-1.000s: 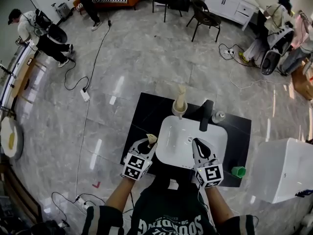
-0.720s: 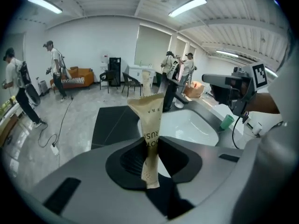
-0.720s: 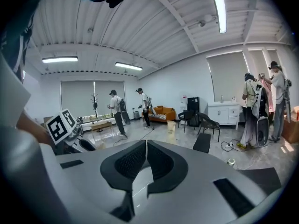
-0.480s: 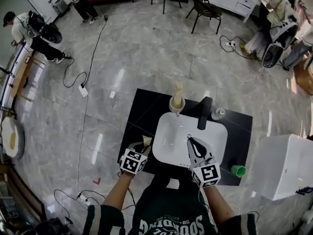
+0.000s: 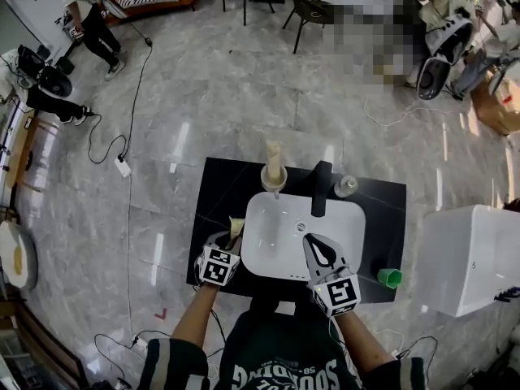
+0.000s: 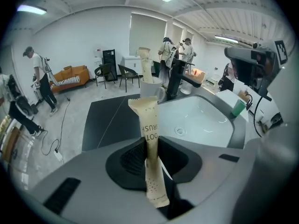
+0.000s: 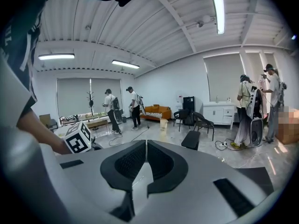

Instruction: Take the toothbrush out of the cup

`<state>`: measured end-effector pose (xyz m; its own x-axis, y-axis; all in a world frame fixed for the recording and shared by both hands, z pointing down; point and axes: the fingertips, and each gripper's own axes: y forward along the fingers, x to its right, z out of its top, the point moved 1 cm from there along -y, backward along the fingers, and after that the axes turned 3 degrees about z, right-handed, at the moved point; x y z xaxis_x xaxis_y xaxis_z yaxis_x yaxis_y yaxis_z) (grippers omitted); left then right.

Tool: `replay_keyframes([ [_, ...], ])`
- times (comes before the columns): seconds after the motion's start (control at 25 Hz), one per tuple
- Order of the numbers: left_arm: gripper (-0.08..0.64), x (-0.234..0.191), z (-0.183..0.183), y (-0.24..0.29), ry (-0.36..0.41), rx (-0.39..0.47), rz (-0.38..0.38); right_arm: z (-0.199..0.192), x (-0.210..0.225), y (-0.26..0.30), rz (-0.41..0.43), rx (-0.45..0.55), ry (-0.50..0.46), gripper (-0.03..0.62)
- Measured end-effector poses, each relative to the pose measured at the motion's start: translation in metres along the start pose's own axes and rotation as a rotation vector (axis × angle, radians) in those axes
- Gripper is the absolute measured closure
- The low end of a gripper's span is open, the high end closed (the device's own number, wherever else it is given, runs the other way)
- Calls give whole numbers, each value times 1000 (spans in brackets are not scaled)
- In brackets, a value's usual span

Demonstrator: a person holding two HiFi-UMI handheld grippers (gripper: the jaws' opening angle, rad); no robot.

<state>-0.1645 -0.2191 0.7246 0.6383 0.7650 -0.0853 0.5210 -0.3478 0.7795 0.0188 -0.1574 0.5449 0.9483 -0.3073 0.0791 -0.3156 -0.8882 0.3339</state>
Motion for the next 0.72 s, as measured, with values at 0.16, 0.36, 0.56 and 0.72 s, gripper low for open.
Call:
replay_keyframes([
  [0.16, 472, -5, 9, 10, -18, 39, 5, 0, 5, -4, -24, -2, 13, 551],
  [0.36, 472, -15, 3, 26, -48, 10, 23, -6, 9, -6, -52, -6, 47, 551],
  [0.56, 472, -19, -8, 45, -103, -39, 20, -9, 8, -8, -64, -10, 76, 551],
  [0.72, 472, -23, -11, 51, -134, -61, 42, -7, 9, -9, -74, -2, 96, 551],
])
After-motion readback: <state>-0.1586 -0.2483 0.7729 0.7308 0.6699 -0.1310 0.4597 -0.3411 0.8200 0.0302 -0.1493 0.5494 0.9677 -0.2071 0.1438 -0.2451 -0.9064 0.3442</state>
